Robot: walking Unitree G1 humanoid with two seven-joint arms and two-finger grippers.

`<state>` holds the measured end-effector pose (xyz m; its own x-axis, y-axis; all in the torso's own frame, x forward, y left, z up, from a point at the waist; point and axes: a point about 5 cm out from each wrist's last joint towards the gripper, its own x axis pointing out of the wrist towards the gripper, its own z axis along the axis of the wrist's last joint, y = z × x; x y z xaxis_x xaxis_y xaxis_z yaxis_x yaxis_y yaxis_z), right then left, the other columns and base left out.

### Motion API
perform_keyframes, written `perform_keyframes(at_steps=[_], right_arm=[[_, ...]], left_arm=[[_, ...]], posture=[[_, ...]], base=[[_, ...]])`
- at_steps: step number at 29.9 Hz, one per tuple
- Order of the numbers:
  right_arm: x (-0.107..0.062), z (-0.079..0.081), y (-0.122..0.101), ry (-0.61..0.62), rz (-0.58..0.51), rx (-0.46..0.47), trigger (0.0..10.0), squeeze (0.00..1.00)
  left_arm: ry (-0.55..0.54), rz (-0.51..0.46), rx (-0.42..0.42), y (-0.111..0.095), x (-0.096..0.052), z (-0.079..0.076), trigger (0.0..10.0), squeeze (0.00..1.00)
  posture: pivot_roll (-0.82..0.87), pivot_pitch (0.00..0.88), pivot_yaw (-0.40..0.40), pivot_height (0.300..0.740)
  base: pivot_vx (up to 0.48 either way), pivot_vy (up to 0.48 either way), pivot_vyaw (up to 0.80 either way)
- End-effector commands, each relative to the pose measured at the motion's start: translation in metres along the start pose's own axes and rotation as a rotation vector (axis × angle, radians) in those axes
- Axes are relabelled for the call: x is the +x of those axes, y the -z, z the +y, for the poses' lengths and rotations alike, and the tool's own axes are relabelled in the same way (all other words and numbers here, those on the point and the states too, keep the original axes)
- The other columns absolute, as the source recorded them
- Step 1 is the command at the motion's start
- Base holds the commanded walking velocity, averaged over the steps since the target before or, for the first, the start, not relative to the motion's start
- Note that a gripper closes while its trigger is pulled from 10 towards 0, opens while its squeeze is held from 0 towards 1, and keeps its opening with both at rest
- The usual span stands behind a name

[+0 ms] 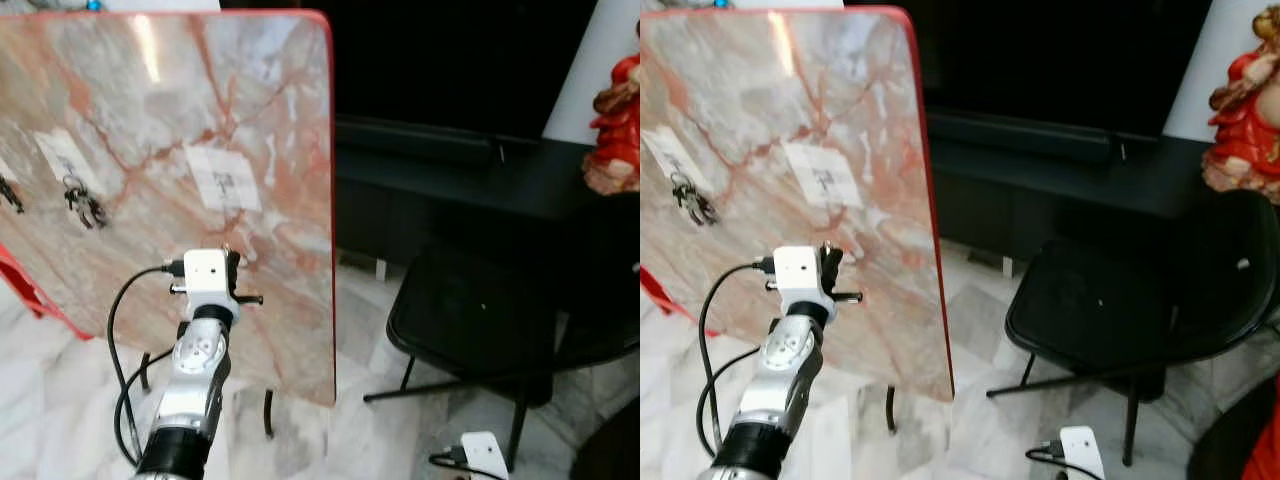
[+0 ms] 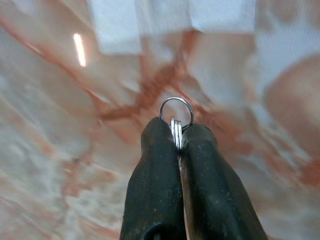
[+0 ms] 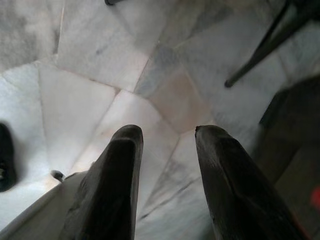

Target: Hang keys on a hook

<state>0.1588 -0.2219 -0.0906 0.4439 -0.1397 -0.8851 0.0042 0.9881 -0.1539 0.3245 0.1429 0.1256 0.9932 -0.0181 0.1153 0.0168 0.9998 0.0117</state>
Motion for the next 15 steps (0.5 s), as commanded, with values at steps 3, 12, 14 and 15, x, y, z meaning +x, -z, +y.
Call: perform_keyframes(at_steps=[3, 12, 14, 15], right_arm=[[0.001, 0.0098, -0.009, -0.021, -0.024, 0.013, 10.0, 0.0], [0.001, 0.01, -0.0099, -0.021, -0.031, 0.03, 10.0, 0.0], [0.001, 0.0101, -0.0101, -0.021, -0.032, 0.031, 10.0, 0.0], [0.001, 0.0101, -0.0104, -0.022, -0.034, 0.033, 10.0, 0.0]], left_arm=[[-0.028, -0.033, 0.013, -0.0061, -0.0004, 0.0118, 10.0, 0.0], [-0.014, -0.045, 0.018, -0.0097, -0.0017, 0.0114, 10.0, 0.0], [-0.004, -0.047, 0.017, -0.0108, -0.0009, 0.0114, 10.0, 0.0], [0.001, -0.05, 0.017, -0.0113, -0.0004, 0.011, 10.0, 0.0]], posture=[[-0.07, 0.0, 0.03, 0.723], [-0.07, 0.0, 0.027, 0.723], [-0.07, 0.0, 0.027, 0.723], [-0.07, 0.0, 0.027, 0.723]], base=[[0.0, 0.0, 0.0], [0.0, 0.0, 0.0], [0.0, 0.0, 0.0], [0.0, 0.0, 0.0]])
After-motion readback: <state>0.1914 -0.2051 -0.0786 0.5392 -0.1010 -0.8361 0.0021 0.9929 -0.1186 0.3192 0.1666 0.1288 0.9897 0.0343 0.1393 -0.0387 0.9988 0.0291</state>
